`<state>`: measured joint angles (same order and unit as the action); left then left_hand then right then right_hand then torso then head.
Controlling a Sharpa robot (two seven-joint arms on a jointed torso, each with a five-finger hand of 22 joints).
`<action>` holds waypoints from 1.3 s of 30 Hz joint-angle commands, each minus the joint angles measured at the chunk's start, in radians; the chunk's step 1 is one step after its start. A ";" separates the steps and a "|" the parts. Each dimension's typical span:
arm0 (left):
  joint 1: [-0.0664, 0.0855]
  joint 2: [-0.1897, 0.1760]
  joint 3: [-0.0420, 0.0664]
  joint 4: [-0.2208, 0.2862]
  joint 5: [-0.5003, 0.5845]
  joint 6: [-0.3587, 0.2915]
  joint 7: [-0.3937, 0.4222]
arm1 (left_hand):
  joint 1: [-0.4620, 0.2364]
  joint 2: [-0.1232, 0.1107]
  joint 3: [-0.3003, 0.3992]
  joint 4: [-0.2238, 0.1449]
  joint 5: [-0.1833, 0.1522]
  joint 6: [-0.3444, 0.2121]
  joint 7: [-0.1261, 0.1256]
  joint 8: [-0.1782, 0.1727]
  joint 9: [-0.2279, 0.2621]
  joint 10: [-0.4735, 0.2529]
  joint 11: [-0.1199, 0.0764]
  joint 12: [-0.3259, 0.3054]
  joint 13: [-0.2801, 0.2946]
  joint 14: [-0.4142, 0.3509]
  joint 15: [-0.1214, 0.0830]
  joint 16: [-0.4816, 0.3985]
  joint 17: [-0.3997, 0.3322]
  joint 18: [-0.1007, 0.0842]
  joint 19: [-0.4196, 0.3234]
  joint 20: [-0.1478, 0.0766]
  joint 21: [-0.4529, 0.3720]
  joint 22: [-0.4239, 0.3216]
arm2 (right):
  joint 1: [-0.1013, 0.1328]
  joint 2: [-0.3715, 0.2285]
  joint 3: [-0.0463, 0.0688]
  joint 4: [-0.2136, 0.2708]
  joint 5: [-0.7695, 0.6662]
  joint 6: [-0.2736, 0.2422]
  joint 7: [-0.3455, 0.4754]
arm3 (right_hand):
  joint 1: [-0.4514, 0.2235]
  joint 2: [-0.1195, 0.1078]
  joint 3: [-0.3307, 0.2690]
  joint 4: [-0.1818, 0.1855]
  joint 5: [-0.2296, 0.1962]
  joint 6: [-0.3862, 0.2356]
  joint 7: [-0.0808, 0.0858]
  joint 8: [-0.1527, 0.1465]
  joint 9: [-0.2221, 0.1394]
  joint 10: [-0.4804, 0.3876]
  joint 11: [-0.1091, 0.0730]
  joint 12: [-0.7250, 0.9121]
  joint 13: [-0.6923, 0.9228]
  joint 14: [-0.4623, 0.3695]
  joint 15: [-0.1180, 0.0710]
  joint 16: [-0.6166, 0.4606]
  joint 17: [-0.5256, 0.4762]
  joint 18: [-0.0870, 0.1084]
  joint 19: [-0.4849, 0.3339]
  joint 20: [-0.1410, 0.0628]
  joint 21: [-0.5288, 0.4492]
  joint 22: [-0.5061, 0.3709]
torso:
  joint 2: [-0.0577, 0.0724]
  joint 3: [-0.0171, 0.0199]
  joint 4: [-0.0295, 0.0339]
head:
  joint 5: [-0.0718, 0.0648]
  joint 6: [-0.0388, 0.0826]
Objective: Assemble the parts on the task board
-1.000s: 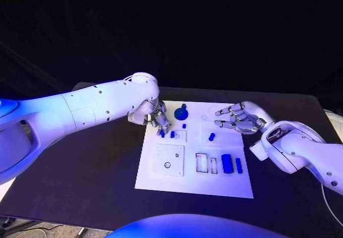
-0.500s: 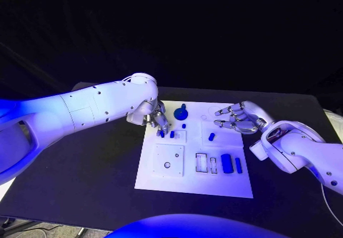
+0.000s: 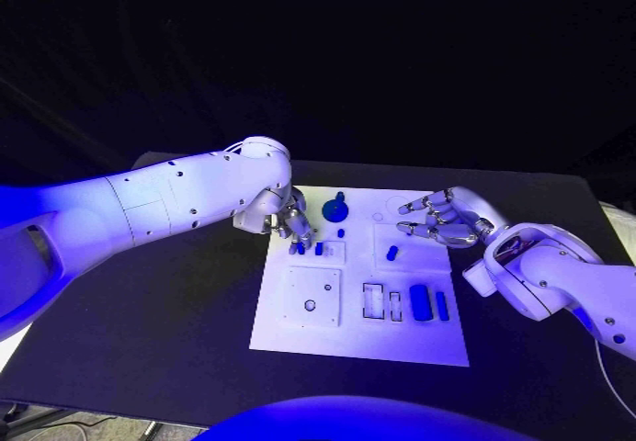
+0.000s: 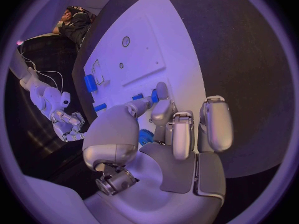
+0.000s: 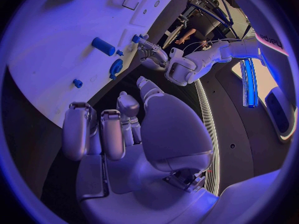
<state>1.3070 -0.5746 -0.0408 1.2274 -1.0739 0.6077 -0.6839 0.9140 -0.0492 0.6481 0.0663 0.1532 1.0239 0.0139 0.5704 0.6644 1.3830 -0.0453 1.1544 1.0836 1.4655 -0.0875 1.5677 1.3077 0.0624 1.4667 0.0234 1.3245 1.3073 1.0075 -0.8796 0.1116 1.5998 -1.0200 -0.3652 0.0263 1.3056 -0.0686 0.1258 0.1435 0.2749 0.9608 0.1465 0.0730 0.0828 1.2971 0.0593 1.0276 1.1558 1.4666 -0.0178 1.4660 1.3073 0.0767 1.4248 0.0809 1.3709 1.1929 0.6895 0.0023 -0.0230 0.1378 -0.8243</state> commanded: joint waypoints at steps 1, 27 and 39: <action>-0.005 -0.001 -0.003 0.006 -0.008 0.017 -0.001 | -0.004 -0.004 -0.004 0.000 -0.003 0.006 0.004 -0.006 -0.001 0.004 -0.001 0.007 0.001 0.105 -0.006 0.003 0.263 -0.006 0.018 -0.005 0.001 0.116 | -0.001 0.001 0.000 0.001 -0.009 0.013 0.003 | 0.001 0.009 -0.006 -0.002 0.005 0.007 0.000 0.000 -0.001 -0.002 -0.003 0.004 -0.001 0.068 -0.004 -0.005 0.093 -0.002 -0.004 -0.001 -0.004 -0.001 | 0.000 -0.0001 -0.0002 | -0.001 -0.001; -0.005 -0.008 0.001 0.013 -0.027 -0.069 0.011 | -0.070 -0.030 -0.164 0.075 -0.007 0.026 0.002 -0.019 -0.004 0.009 -0.002 0.004 0.004 0.105 -0.007 0.003 0.263 -0.007 0.020 -0.006 0.001 0.122 | -0.001 0.002 0.000 -0.001 -0.009 0.016 0.007 | 0.001 0.008 -0.009 -0.001 0.008 0.007 0.001 0.000 -0.001 -0.004 -0.003 0.002 -0.003 0.067 -0.004 -0.007 0.092 -0.002 -0.005 -0.001 -0.006 -0.003 | 0.000 0.0006 -0.0001 | 0.000 0.000; -0.005 -0.041 0.007 0.039 -0.033 -0.093 0.014 | -0.067 -0.031 -0.186 0.082 -0.006 0.027 0.001 -0.020 -0.004 0.008 -0.002 0.001 0.003 0.105 -0.007 0.003 0.263 -0.007 0.020 -0.006 0.000 0.122 | -0.001 0.003 0.000 -0.004 -0.009 0.014 0.007 | 0.001 0.008 -0.010 0.000 0.009 0.007 0.001 0.000 -0.001 -0.004 -0.003 0.001 -0.004 0.067 -0.004 -0.007 0.091 -0.002 -0.005 -0.001 -0.006 -0.002 | 0.000 0.0007 -0.0003 | -0.001 0.002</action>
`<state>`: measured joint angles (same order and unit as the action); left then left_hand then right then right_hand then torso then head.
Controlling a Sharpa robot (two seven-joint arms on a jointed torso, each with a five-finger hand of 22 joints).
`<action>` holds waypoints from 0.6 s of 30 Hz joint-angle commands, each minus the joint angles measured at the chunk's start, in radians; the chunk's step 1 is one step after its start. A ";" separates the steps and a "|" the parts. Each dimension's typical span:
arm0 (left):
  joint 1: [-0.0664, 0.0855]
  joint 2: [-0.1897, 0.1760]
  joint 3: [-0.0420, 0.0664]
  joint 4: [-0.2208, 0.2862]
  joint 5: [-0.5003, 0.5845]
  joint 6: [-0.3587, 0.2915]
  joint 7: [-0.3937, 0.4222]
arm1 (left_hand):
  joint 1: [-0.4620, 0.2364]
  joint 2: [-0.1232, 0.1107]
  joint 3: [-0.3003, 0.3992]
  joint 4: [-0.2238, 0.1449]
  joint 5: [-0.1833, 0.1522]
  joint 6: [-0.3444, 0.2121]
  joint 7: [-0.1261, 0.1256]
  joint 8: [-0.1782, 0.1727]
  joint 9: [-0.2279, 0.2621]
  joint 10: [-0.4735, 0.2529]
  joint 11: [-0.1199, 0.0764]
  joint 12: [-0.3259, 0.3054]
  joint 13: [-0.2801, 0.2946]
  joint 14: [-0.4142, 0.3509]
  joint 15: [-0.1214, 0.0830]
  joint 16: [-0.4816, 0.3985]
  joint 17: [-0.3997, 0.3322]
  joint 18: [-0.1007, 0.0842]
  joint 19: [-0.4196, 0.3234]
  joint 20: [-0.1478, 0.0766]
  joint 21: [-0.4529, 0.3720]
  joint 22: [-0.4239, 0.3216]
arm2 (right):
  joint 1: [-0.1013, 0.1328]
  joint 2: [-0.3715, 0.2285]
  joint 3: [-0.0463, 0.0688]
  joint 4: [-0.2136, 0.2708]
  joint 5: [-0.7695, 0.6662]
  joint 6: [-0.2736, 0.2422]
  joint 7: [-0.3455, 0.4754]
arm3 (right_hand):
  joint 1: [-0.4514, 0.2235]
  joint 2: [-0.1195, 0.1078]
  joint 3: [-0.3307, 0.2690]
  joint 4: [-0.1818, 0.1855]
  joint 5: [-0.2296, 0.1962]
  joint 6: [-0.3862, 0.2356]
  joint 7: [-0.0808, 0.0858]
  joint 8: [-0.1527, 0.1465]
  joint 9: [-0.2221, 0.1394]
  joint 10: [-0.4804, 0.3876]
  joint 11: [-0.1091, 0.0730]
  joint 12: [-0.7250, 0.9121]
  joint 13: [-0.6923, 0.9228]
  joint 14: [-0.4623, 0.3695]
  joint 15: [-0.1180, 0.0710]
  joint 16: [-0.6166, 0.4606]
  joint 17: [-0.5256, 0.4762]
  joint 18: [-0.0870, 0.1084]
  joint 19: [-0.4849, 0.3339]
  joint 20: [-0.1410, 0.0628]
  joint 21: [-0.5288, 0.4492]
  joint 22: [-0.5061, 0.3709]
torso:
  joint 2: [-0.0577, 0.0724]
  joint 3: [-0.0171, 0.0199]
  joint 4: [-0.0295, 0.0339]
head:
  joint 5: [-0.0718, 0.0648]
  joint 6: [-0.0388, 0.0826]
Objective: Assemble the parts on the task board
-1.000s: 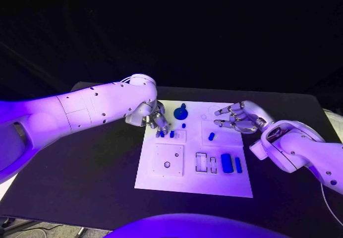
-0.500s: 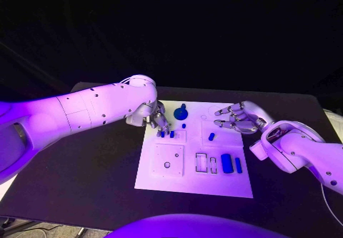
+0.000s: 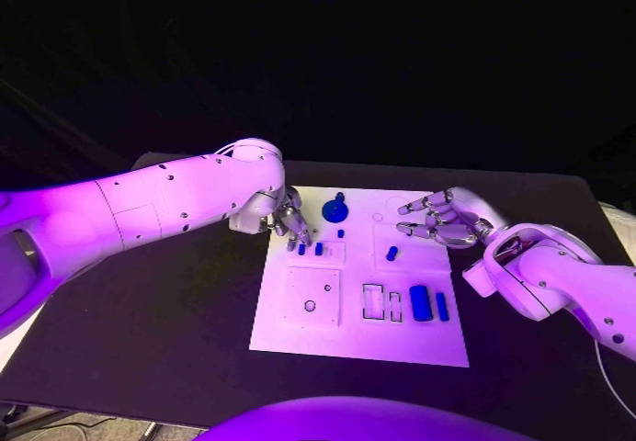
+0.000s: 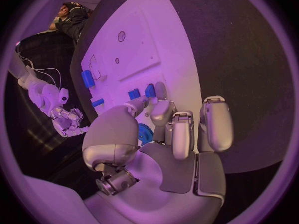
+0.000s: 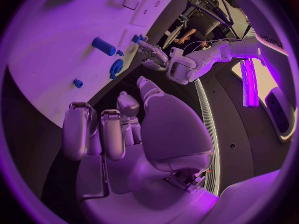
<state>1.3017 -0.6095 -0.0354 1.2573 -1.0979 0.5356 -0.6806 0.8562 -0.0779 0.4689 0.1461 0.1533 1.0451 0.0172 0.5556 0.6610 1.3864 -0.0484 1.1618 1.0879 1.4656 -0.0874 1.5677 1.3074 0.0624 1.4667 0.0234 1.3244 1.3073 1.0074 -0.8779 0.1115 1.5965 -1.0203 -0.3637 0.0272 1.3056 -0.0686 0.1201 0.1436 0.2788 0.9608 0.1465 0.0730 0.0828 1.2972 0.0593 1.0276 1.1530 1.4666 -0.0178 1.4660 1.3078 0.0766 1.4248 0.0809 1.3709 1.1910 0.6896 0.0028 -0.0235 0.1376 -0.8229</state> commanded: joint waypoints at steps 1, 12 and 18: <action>0.000 -0.011 0.003 0.013 -0.010 -0.028 0.012 | -0.009 -0.002 -0.011 0.004 -0.006 0.006 -0.002 -0.006 -0.001 0.005 0.001 -0.006 -0.001 0.105 -0.007 0.003 0.263 -0.007 0.020 -0.006 0.000 0.122 | -0.001 0.002 0.000 -0.001 -0.009 0.013 0.006 | 0.001 0.008 -0.004 0.000 0.005 0.007 0.001 0.000 -0.001 -0.004 -0.003 0.001 -0.001 0.067 -0.004 -0.007 0.091 -0.002 -0.004 -0.001 -0.006 -0.001 | 0.000 0.0001 0.0002 | 0.000 0.002; 0.000 -0.077 0.036 0.077 0.135 -0.335 0.117 | 0.038 -0.001 -0.093 0.045 -0.004 -0.067 0.028 -0.053 -0.020 -0.121 0.023 -0.214 -0.213 0.099 0.005 -0.011 0.244 0.023 -0.034 0.001 -0.153 0.040 | -0.007 0.003 0.000 -0.005 -0.007 0.014 0.009 | 0.001 0.008 -0.004 0.000 0.005 0.007 0.001 0.000 -0.001 -0.004 -0.003 0.001 -0.001 0.067 -0.004 -0.007 0.091 -0.002 -0.004 -0.001 -0.006 -0.001 | -0.002 0.0010 0.0009 | -0.004 0.006; 0.000 -0.104 0.037 0.101 0.176 -0.477 0.218 | 0.145 -0.033 -0.157 0.055 -0.004 -0.185 0.087 -0.104 -0.068 -0.316 0.079 -0.427 -0.402 -0.034 0.050 -0.287 -0.066 0.102 -0.227 0.038 -0.635 -0.231 | -0.008 0.002 0.000 -0.006 -0.006 0.013 0.009 | 0.001 0.008 -0.004 0.000 0.005 0.007 0.001 0.000 -0.001 -0.004 -0.003 0.001 -0.001 0.067 -0.004 -0.007 0.091 -0.002 -0.004 -0.001 -0.006 -0.001 | -0.001 0.0007 0.0022 | -0.006 0.012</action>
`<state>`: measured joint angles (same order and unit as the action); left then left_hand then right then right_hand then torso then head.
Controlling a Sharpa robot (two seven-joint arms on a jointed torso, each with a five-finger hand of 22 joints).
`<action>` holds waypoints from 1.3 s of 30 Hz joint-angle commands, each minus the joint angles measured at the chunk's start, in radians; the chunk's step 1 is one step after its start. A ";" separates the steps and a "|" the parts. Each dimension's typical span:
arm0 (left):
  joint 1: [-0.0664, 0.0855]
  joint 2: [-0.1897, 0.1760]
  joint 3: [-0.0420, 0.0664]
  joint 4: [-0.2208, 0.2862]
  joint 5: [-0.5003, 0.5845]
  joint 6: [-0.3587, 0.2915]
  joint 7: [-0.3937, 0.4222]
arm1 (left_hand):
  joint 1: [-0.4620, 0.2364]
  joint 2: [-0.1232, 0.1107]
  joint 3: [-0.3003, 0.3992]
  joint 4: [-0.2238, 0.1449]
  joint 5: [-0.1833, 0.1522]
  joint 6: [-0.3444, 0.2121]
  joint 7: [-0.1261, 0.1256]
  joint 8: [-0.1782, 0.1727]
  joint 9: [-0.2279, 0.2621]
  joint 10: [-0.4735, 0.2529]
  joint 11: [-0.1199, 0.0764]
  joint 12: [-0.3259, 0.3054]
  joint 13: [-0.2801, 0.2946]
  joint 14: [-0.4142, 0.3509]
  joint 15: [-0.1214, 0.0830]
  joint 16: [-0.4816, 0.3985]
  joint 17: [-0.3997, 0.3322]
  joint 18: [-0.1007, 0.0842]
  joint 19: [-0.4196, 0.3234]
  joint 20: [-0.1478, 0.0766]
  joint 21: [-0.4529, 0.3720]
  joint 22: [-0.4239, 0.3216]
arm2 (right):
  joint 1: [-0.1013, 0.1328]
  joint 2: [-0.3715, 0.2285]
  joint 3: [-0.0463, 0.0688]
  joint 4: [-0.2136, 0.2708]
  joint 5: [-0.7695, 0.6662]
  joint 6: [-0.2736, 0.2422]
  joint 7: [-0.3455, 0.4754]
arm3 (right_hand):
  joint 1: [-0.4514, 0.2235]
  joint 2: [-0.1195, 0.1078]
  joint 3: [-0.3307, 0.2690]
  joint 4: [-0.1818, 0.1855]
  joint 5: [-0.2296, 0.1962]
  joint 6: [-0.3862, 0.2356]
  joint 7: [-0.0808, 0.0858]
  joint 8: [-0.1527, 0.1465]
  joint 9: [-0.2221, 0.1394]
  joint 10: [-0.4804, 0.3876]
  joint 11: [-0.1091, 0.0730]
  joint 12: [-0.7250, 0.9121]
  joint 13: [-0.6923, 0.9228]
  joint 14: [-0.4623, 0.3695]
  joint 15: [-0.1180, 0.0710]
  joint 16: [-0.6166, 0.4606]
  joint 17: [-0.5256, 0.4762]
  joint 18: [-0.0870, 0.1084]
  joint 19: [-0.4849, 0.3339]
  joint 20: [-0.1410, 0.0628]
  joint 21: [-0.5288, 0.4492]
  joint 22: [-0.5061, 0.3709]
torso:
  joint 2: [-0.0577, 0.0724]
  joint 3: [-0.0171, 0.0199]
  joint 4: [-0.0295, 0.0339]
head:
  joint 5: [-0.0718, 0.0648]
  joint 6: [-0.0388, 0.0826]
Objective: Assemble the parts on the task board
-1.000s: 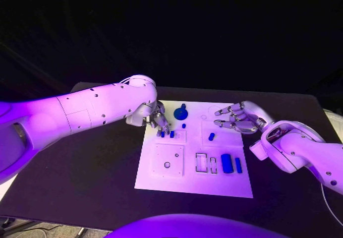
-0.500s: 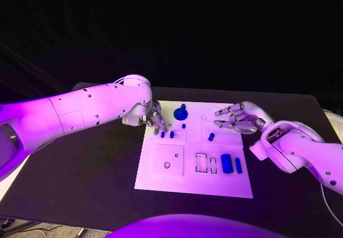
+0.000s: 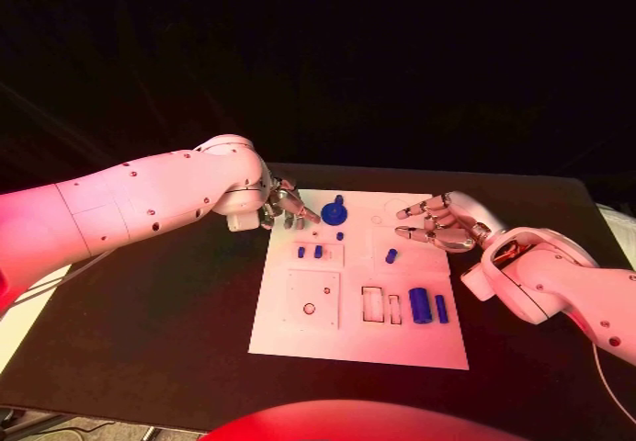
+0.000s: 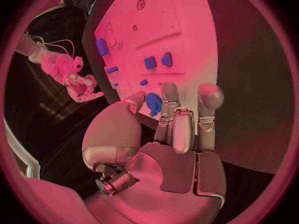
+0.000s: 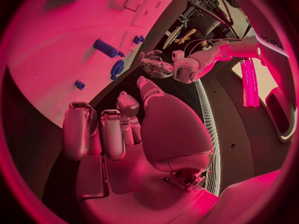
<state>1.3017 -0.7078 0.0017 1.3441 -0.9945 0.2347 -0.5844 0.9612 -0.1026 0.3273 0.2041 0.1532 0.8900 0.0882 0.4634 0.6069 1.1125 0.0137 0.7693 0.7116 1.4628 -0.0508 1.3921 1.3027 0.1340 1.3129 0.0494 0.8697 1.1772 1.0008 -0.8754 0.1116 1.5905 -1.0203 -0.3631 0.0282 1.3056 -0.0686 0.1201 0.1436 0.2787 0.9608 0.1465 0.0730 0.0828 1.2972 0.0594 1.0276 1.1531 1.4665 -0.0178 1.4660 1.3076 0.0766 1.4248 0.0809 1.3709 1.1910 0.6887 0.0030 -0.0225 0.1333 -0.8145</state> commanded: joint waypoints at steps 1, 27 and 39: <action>0.000 -0.010 -0.002 0.021 0.049 -0.199 0.149 | 0.085 -0.011 -0.015 -0.019 -0.003 -0.047 0.027 -0.016 -0.022 -0.071 0.027 -0.057 -0.042 -0.077 0.021 -0.196 -0.145 0.041 -0.114 0.021 -0.276 -0.157 | -0.002 0.000 0.000 0.000 -0.006 0.012 0.008 | 0.001 0.008 -0.004 0.000 0.005 0.007 0.001 0.000 -0.001 -0.004 -0.003 0.001 -0.001 0.067 -0.004 -0.007 0.091 -0.002 -0.004 -0.001 -0.006 -0.001 | 0.000 0.0004 0.0012 | -0.003 0.005; -0.100 0.044 -0.041 0.067 -0.627 -0.417 0.562 | 0.418 -0.109 0.127 -0.150 -0.006 0.023 0.042 -0.194 -0.353 -0.125 0.064 -0.448 -0.522 -0.087 0.041 -0.331 -0.329 0.048 -0.038 0.043 -0.404 -0.266 | -0.009 0.003 0.000 -0.002 -0.004 0.004 0.016 | 0.004 0.010 -0.004 0.000 0.015 0.005 0.001 -0.001 -0.002 -0.010 -0.003 -0.008 -0.008 0.066 -0.004 -0.010 0.087 -0.001 -0.007 0.000 -0.009 -0.006 | 0.002 -0.0007 -0.0012 | -0.020 0.035; -0.106 0.094 -0.041 0.014 -0.672 -0.353 0.510 | 0.430 -0.104 0.123 -0.145 -0.005 0.074 0.033 -0.240 -0.409 -0.082 0.055 -0.479 -0.587 0.011 0.030 -0.108 -0.122 0.009 0.082 0.028 -0.139 -0.100 | -0.009 0.004 0.000 -0.002 -0.004 0.004 0.016 | 0.004 0.010 -0.004 0.000 0.015 0.005 0.001 -0.001 -0.002 -0.010 -0.003 -0.008 -0.008 0.066 -0.004 -0.010 0.087 -0.001 -0.007 0.000 -0.009 -0.006 | 0.003 0.0001 -0.0023 | -0.015 0.033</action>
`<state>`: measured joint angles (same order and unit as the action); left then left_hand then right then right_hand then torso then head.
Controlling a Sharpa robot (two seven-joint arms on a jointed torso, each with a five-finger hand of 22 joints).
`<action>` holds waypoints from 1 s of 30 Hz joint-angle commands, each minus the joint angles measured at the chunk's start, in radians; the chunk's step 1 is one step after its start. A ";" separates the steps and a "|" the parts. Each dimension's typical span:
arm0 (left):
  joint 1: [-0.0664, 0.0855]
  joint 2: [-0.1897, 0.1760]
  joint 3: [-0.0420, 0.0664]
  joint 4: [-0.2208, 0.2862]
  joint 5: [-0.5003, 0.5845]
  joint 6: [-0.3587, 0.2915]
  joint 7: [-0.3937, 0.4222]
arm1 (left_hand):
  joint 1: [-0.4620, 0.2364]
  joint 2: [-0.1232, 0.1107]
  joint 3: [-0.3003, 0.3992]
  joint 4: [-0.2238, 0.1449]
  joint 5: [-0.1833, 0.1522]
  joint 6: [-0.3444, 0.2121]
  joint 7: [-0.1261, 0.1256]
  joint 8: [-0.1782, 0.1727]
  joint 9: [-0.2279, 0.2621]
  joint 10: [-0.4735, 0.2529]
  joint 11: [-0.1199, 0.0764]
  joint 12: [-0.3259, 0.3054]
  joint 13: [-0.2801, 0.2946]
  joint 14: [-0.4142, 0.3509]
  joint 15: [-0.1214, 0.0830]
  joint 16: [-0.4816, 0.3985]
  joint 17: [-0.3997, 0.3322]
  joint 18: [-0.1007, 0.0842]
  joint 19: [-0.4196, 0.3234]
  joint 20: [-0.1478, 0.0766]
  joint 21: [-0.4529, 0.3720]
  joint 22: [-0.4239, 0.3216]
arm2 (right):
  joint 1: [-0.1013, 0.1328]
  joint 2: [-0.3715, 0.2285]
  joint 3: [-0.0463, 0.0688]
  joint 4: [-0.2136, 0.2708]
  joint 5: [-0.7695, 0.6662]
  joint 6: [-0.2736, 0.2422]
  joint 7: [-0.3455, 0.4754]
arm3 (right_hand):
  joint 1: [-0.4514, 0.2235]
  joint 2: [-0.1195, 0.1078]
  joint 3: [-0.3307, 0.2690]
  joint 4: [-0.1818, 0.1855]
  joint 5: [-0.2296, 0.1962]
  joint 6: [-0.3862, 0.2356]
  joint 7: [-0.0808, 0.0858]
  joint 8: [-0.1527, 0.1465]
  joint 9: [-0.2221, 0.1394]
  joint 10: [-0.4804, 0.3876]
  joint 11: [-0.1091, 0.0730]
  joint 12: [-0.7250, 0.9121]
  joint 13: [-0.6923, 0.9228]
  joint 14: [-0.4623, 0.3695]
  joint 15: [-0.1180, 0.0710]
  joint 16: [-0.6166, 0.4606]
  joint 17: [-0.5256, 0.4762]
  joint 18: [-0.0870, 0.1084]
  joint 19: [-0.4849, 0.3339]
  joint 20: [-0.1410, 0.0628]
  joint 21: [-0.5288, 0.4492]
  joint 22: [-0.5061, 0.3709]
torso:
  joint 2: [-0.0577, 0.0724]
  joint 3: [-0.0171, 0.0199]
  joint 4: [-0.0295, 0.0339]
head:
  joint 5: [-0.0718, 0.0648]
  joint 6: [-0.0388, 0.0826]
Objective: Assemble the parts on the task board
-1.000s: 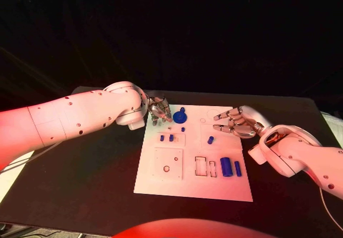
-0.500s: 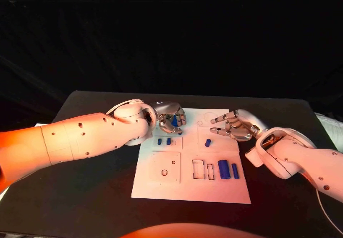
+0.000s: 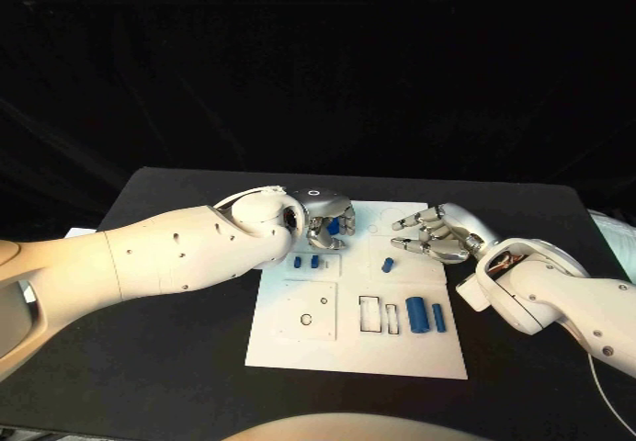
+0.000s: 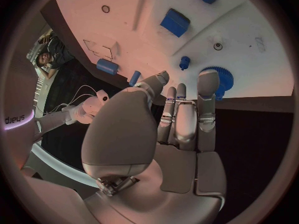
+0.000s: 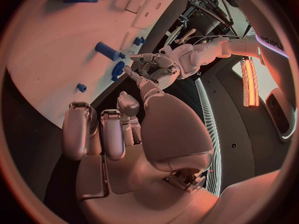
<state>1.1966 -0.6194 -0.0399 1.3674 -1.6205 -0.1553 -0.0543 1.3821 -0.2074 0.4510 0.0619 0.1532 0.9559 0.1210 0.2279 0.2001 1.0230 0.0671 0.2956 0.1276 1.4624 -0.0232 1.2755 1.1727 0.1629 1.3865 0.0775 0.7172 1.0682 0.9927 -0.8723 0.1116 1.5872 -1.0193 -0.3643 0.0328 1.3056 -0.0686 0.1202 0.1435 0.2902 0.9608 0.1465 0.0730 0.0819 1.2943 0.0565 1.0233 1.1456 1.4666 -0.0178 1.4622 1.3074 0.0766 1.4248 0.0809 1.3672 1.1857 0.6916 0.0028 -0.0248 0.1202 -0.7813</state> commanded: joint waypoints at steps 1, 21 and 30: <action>-0.002 0.008 0.001 -0.013 -0.047 0.040 -0.022 | 0.009 0.001 0.000 -0.002 -0.005 0.011 0.000 -0.007 -0.005 0.010 0.002 -0.006 -0.006 0.013 0.003 0.014 0.013 -0.022 0.011 0.001 0.023 0.016 | -0.001 0.001 0.000 0.002 -0.005 0.005 0.012 | 0.004 0.010 -0.004 0.000 0.003 0.005 0.001 -0.001 -0.001 -0.007 0.000 -0.004 -0.001 0.066 -0.004 -0.006 0.087 -0.001 -0.007 0.000 -0.005 -0.001 | 0.000 0.0003 0.0012 | -0.002 0.000; -0.006 0.023 0.004 -0.046 -0.043 0.109 -0.061 | 0.012 0.005 0.010 -0.005 -0.005 0.042 0.005 -0.021 -0.024 0.037 0.005 -0.014 -0.029 0.032 0.011 0.065 0.058 -0.042 0.045 0.006 0.152 0.101 | -0.001 0.005 0.000 -0.001 -0.005 0.006 0.015 | 0.005 0.011 -0.004 0.000 0.007 0.005 0.001 -0.001 -0.001 -0.007 0.000 -0.001 0.001 0.066 -0.004 -0.006 0.088 -0.001 -0.006 0.000 -0.005 0.000 | -0.001 -0.0010 0.0015 | -0.004 -0.004; -0.006 0.032 0.004 -0.054 -0.019 0.120 -0.057 | 0.023 0.013 0.021 -0.013 -0.004 0.057 0.005 -0.026 -0.030 0.055 0.003 -0.014 -0.036 0.033 0.010 0.070 0.057 -0.043 0.048 0.007 0.172 0.118 | -0.001 0.006 0.000 -0.002 -0.005 0.006 0.017 | 0.005 0.011 -0.004 0.000 0.007 0.005 0.001 -0.001 -0.001 -0.007 0.000 -0.002 0.000 0.066 -0.004 -0.006 0.087 -0.001 -0.007 0.000 -0.005 0.000 | -0.002 0.0002 0.0015 | -0.005 -0.003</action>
<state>1.1904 -0.5905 -0.0368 1.3140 -1.6524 -0.0605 -0.1069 1.3946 -0.1949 0.4665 0.0465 0.1532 1.0051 0.1263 0.2082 0.1709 1.0743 0.0689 0.2860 0.0927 1.4659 -0.0195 1.3393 1.2292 0.1396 1.4293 0.0825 0.8873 1.1853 0.9925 -0.8675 0.1116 1.5848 -1.0193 -0.3643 0.0372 1.3109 -0.0633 0.1202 0.1435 0.2941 0.9607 0.1465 0.0730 0.0820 1.2944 0.0566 1.0235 1.1457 1.4665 -0.0178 1.4622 1.3081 0.0767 1.4248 0.0809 1.3672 1.1858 0.6898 0.0024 -0.0230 0.1157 -0.7845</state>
